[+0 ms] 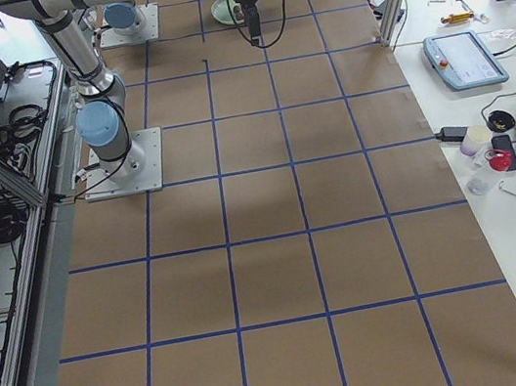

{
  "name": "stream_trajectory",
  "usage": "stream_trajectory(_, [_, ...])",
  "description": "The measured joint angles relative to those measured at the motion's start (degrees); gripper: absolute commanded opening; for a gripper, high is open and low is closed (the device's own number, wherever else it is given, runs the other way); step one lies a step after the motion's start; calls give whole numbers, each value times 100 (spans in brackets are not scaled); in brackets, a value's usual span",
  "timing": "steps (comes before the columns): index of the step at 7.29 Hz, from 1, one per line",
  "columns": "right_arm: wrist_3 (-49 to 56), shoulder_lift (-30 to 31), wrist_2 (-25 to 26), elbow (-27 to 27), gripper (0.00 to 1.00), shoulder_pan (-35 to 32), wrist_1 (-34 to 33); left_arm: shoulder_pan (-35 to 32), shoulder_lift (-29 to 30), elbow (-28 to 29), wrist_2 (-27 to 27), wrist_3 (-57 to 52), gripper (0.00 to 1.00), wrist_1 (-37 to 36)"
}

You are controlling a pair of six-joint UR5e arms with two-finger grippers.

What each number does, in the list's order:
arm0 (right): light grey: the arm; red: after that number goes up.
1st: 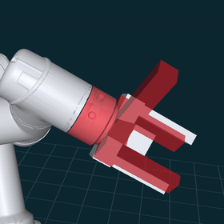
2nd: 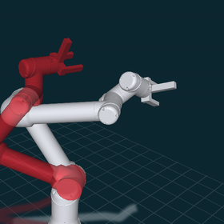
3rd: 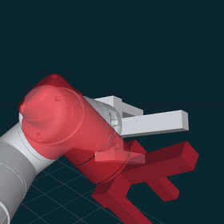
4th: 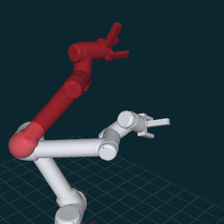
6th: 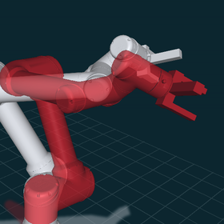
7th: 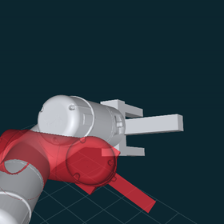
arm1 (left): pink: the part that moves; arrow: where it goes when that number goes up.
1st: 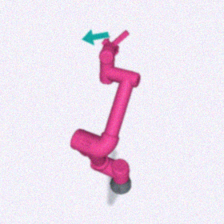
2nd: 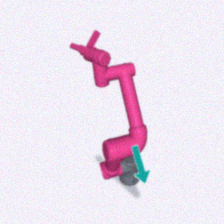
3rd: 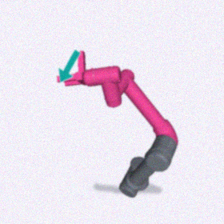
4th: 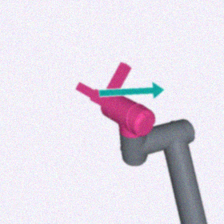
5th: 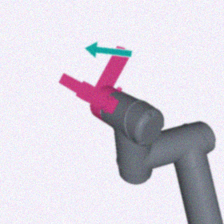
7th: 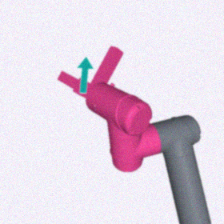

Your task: Collect all strawberries into plate

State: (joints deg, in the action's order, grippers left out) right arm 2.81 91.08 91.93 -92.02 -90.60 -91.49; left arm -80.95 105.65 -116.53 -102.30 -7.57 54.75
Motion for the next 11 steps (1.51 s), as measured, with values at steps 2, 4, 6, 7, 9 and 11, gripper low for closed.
stream_trajectory(2, [0, -2, 0, 0, 100, -2, 0, -210, -216, 27, 266, -1, 100, 97])
stream_trajectory(4, [0, -3, 0, 0, 100, -5, -6, -881, -464, 1055, 716, 114, 100, 1544])
stream_trajectory(6, [0, 0, 0, 0, 100, -3, -8, -1336, -599, 2378, 805, 228, 100, 3211])
stream_trajectory(7, [0, -1, 2, 3, 100, -2, -9, -1375, -762, 2670, 796, 232, 100, 3509])
stream_trajectory(9, [-6, 1, 10, 6, 100, -6, -7, -1055, -1099, 2766, 1010, 236, 100, 3284])
stream_trajectory(11, [-6, -1, 16, 2, 100, -10, -1, -895, -1253, 2432, 1556, 605, 100, 2197])
